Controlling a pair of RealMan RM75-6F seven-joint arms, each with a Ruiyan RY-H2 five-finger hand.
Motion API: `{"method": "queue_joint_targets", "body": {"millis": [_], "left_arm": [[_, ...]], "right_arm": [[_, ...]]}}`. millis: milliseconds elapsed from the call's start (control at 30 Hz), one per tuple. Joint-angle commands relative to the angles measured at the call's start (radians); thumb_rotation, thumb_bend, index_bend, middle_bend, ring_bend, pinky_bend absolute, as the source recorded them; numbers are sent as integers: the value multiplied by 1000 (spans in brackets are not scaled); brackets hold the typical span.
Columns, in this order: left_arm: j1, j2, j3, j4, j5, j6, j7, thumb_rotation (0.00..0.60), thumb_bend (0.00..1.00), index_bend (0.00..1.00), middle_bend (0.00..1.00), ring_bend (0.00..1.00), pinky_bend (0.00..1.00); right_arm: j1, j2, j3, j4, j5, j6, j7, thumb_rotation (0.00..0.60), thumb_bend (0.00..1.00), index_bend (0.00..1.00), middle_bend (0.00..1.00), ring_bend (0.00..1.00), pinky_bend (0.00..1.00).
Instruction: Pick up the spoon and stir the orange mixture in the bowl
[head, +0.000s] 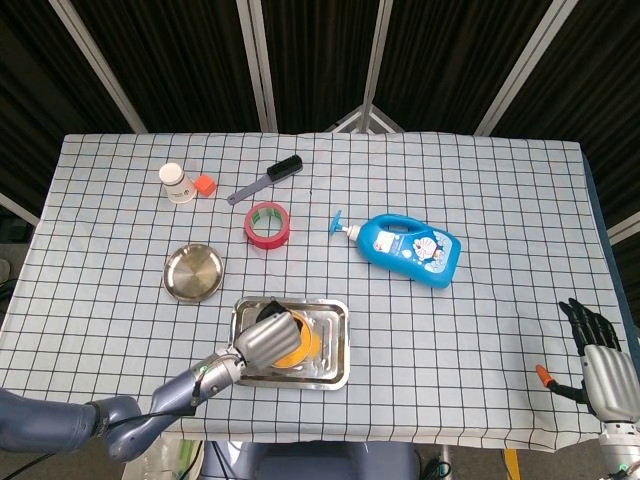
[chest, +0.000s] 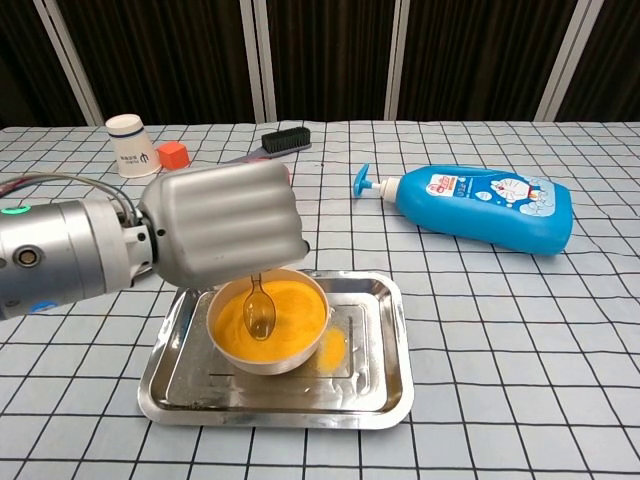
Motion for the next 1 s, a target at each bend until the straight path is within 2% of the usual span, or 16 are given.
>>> {"method": "queue_joint_targets", "body": {"millis": [33, 300, 600, 1000], "left_arm": [[1, -8, -5, 15, -3, 7, -1, 600, 738, 799, 1000, 1000, 1000], [2, -5, -10, 32, -9, 19, -6, 600, 738, 802, 1000, 1000, 1000], [7, 19, -21, -36, 14, 43, -69, 600, 738, 802, 1000, 1000, 1000], [3, 8, -9, -63, 10, 27, -49, 600, 738, 802, 1000, 1000, 1000]], "right_arm": [[0, 0, 0, 0, 0, 0, 1, 600, 311, 0, 0, 0, 0], [0, 0, 0, 0, -1, 0, 1, 600, 312, 0, 0, 0, 0], [0, 0, -1, -1, -2, 1, -1, 600, 311, 0, 0, 0, 0], [-1, 0, 0, 0, -2, 2, 1, 600, 311, 0, 0, 0, 0]]}}
